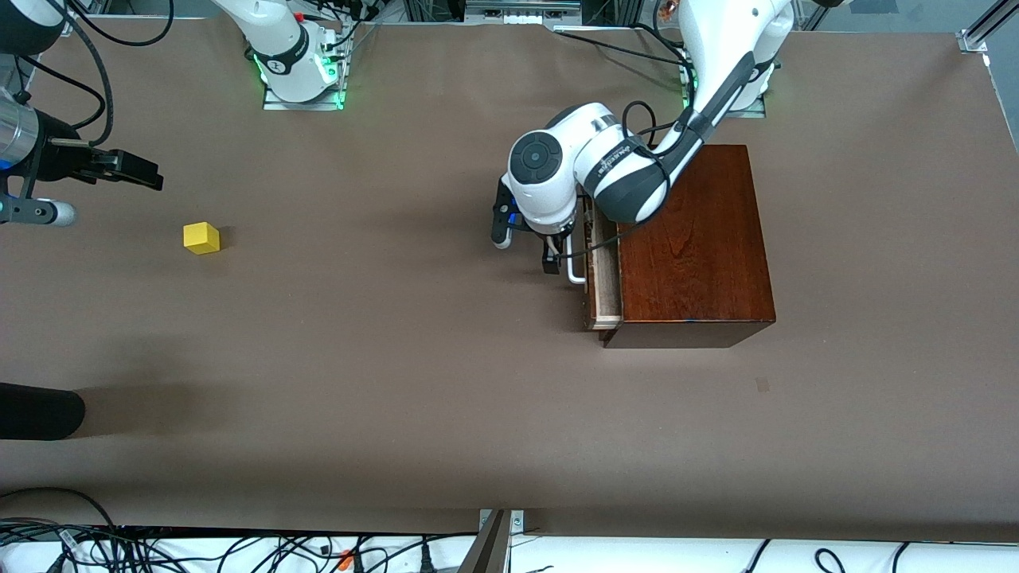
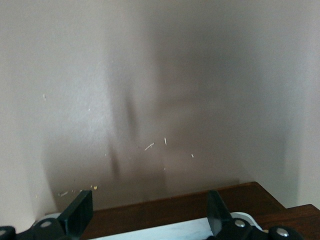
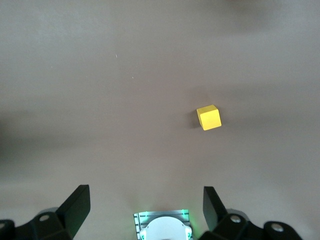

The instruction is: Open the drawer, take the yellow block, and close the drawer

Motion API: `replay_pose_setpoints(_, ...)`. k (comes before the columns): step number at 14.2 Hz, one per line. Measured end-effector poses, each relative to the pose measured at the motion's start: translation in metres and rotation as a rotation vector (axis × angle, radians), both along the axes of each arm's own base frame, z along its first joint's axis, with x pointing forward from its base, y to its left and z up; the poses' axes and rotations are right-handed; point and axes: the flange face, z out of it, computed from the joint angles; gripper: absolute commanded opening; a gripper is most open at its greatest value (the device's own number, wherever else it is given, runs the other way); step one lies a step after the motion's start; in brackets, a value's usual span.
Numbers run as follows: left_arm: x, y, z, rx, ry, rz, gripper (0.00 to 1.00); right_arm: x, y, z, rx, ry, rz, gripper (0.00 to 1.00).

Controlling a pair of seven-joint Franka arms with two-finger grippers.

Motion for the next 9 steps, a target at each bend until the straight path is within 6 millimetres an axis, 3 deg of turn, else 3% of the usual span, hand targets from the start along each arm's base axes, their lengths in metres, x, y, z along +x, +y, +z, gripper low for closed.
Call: replay_pose_setpoints(9,0.011,0.020,0.002,0.042,0.009,0.095,1.00,0.003,-0.003,0.005,-0.017,-0.042,0.040,1.00)
